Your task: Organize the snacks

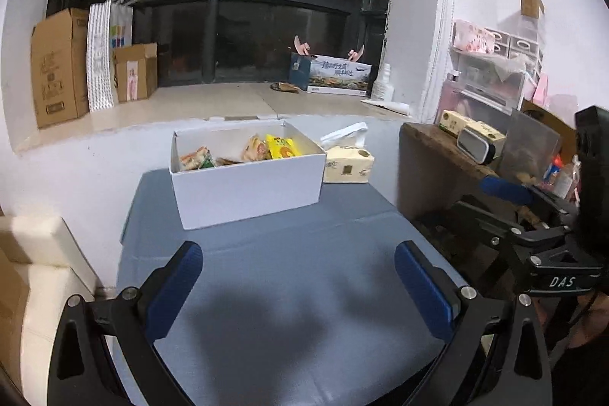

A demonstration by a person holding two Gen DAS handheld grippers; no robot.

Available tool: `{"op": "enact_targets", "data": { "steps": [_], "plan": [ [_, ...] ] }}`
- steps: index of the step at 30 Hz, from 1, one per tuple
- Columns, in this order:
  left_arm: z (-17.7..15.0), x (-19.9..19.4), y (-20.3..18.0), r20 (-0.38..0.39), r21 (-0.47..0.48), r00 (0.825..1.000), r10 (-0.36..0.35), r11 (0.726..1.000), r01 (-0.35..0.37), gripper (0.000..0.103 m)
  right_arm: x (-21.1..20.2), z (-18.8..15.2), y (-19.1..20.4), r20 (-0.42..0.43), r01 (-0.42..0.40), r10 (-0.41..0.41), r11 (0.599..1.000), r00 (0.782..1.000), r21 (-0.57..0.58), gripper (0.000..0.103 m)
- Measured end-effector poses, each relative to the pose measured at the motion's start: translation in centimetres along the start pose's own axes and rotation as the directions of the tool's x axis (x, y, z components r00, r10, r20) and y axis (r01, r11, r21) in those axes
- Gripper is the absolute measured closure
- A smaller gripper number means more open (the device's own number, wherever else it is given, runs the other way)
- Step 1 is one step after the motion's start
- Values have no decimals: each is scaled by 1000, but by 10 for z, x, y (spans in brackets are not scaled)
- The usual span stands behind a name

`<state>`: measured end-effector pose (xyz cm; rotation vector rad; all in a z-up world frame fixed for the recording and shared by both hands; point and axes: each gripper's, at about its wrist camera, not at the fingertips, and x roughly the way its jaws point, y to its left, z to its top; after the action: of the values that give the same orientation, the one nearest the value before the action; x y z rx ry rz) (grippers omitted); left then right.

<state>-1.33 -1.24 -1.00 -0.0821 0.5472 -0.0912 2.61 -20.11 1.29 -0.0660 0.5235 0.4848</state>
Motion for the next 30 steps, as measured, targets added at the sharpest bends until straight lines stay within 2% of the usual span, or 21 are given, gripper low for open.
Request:
{"op": "enact_targets", "data": {
  "steps": [4, 13, 30],
  "plan": [
    [4, -1, -3, 1, 13, 1000, 7, 1000, -7, 0, -5, 3, -3, 21, 6, -6, 1000, 1000, 8, 0],
    [5, 1, 3, -10, -4, 1000, 9, 1000, -9, 0, -1, 3, -12, -1, 42, -42, 998, 999, 38, 0],
    [4, 2, 1, -12, -8, 1000, 3, 1000, -4, 0, -4, 4, -8, 6, 27, -27, 999, 1000, 31, 0]
  ]
}}
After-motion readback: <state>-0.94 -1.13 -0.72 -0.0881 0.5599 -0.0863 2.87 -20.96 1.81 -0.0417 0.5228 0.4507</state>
